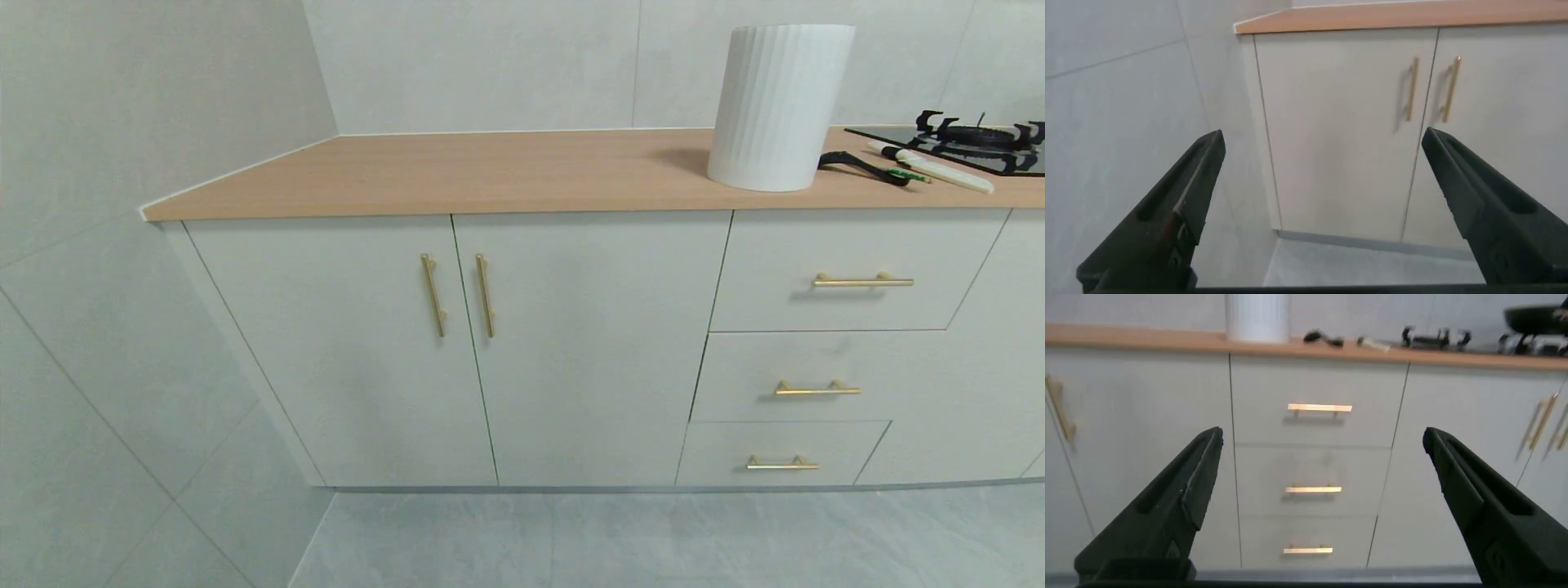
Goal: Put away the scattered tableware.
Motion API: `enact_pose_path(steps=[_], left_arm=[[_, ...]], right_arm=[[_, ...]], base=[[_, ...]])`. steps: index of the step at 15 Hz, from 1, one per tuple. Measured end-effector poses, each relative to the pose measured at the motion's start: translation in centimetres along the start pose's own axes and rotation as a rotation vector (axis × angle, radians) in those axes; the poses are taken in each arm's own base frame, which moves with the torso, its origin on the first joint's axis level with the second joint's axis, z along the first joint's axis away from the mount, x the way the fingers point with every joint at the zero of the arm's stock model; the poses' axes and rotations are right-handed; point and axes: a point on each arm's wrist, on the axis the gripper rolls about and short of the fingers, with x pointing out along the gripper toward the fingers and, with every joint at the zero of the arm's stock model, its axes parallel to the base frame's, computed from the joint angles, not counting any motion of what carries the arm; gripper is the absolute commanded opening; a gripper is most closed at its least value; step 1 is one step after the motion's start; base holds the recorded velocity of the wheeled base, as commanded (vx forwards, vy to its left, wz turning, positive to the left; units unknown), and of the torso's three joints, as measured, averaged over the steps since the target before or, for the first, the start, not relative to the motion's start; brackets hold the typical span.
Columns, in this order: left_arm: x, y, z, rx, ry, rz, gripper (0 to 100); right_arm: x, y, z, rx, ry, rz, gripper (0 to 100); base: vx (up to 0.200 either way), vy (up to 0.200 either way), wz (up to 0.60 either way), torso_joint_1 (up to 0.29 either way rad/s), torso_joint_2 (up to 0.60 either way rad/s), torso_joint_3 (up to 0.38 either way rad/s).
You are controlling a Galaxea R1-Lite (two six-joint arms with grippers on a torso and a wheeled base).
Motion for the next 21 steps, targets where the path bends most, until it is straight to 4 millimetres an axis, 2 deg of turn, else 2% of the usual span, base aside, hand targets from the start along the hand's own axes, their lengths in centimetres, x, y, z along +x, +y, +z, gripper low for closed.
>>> enact_pose_path(steps=[5,8,10,12,17,19,21], left_arm=[[0.5,-0.8,-4.1,-0.011,0.028,-0.027,100],[1.5,-1.5,-7.9,-0.044,0.086,-0.138,100],[1.6,-1.6,-8.9,-0.059,0.125,-0.173,100],[1.6,-1.9,-9.1,-0.067,0.125,-0.288,100],[1.6,-1.8,-9.1,-0.029,0.125,-0.264,100],[1.6,-1.7,-9.2,-0.025,0.132,-0.203,100],[1.7,-1.4,-9.4,-0.033,0.159,-0.035,100]], right_arm=[[0.6,0.5,-5.0,0.034,0.139,0.014,100],[0.5,0.9,-7.6,0.083,0.274,0.074,100],[0.5,0.9,-7.7,0.085,0.273,0.09,100],[0.5,0.9,-7.7,0.086,0.275,0.091,100],[0.5,1.0,-7.8,0.085,0.279,0.091,100],[0.5,1.0,-7.8,0.085,0.279,0.091,100],[0.5,1.0,-7.8,0.085,0.279,0.091,100]], base=[[0.0,0.0,0.0,0.0,0.0,0.0],[0.0,0.0,0.0,0.0,0.0,0.0],[0.0,0.0,0.0,0.0,0.0,0.0],[0.0,0.0,0.0,0.0,0.0,0.0],[0.0,0.0,0.0,0.0,0.0,0.0],[0.0,0.0,0.0,0.0,0.0,0.0],[0.0,0.0,0.0,0.0,0.0,0.0]])
